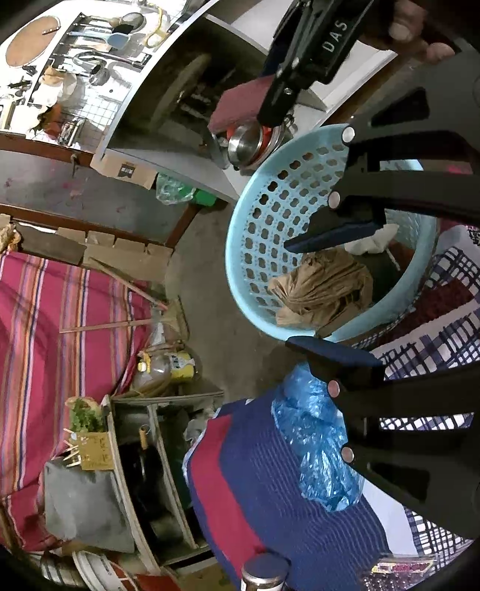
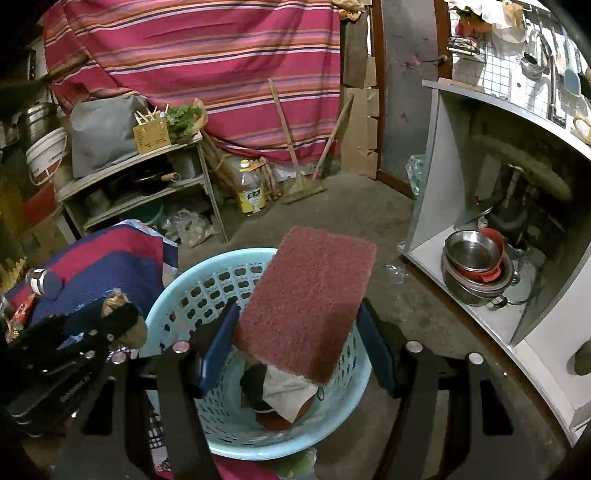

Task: Collect trash
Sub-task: 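Carry the brown cloth and brown pad over the basket and open both tools, then move both open tools back over the table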

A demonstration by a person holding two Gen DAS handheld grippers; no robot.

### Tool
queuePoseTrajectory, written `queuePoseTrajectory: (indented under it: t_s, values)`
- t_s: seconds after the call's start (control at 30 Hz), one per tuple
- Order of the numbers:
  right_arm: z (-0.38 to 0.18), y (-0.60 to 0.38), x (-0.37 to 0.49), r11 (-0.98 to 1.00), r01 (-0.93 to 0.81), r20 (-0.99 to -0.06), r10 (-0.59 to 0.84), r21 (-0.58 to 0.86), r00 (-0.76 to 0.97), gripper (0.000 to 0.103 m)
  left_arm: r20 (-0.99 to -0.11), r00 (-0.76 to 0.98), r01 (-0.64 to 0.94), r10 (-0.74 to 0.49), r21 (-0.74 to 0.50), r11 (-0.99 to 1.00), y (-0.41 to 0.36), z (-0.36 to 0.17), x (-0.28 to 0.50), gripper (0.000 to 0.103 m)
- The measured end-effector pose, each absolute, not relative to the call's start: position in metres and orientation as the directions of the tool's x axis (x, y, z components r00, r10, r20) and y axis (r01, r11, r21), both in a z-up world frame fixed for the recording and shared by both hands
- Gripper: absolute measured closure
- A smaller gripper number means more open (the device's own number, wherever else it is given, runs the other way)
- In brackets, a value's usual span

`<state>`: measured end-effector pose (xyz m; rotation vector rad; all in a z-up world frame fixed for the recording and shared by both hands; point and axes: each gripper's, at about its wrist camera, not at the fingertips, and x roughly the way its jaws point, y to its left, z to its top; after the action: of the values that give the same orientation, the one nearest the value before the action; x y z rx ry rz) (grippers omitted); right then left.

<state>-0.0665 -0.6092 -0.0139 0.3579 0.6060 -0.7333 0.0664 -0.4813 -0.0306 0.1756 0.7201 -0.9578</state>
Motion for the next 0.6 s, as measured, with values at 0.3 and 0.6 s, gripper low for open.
queuePoseTrajectory:
  t_s: [0.3, 0.6]
  values:
    - [-0.004, -0.605, -0.068, 0.695, 0.71, -0.591, -0.526, 0.116, 0.611, 0.031, -0.628, 0.353, 0.805, -0.693, -0.174, 0.567, -0.482, -0.026, 0.071, 0.04]
    - [0.008, -0.606, -0.077, 0.678, 0.721, -0.554, -0.549, 0.143, 0.626, 0.031, -0.602, 0.37, 0.791, -0.708, -0.195, 0.58, -0.463, -0.012, 0.077, 0.033]
